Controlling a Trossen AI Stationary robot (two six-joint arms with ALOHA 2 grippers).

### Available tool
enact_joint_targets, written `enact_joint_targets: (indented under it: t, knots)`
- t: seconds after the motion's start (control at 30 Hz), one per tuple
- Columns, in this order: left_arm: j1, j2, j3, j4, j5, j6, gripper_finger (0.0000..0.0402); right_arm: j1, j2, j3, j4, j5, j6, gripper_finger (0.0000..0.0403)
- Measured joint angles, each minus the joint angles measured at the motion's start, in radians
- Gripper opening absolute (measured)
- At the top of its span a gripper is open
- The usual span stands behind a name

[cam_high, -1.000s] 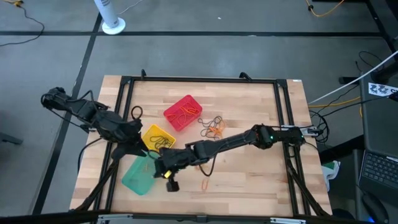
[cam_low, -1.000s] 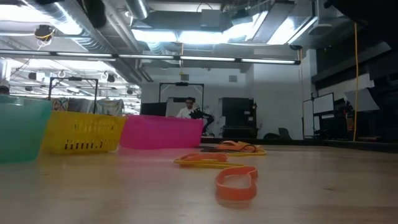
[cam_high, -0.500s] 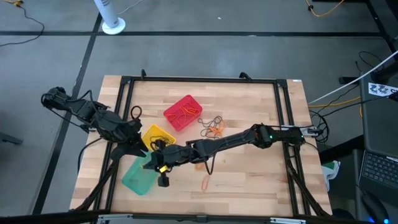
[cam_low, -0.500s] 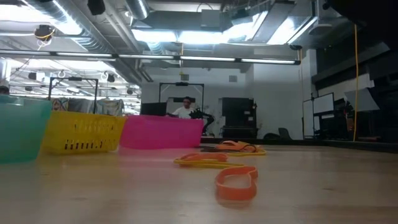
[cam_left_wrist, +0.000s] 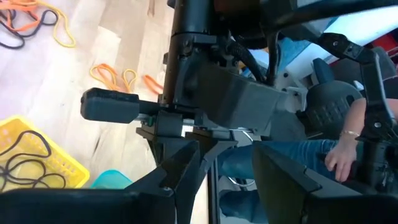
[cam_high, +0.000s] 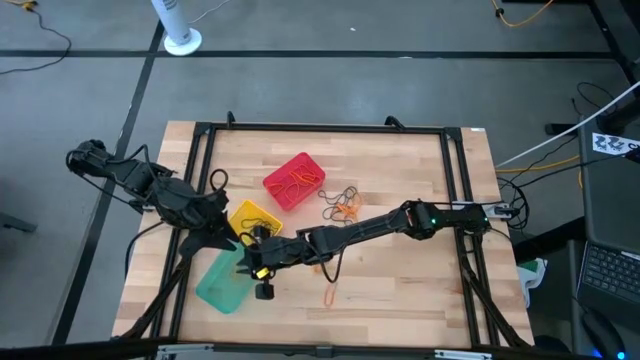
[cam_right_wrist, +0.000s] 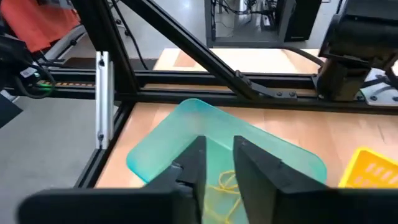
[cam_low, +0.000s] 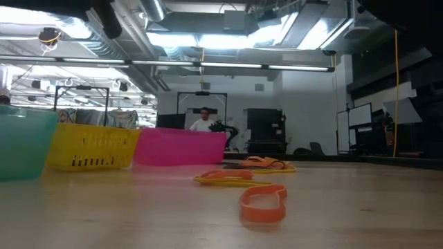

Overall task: Sort rubber bands into baskets
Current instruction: Put the yellow rubber band into the light blue bin, then put the orange rubber band into the red bin

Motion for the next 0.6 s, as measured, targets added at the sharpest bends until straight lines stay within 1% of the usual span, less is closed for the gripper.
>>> enact_joint_targets:
  t: [0.1, 0.17, 0.27, 0.4, 0.6]
  knots:
    - [0.0, 0.0, 0.0, -0.001, -0.018, 0.001, 0.0143, 0.002, 0.0, 0.0, -0.004, 0.009, 0.0, 0.0113]
    - [0.0, 0.002, 0.0, -0.004, -0.034, 0.0, 0.0143, 0.002, 0.0, 0.0, -0.015, 0.009, 0.0, 0.0127]
    - [0.0, 0.013, 0.0, -0.005, -0.057, 0.0, 0.0143, 0.002, -0.01, 0.0, -0.109, 0.009, 0.0, 0.0135]
    - [0.0, 0.038, 0.0, -0.004, -0.064, 0.001, 0.0143, 0.002, -0.047, 0.0, -0.313, 0.002, -0.03, 0.0131]
    - [0.0, 0.095, 0.0, -0.005, -0.064, 0.022, 0.0143, 0.002, -0.077, 0.002, -0.694, -0.045, -0.084, 0.012]
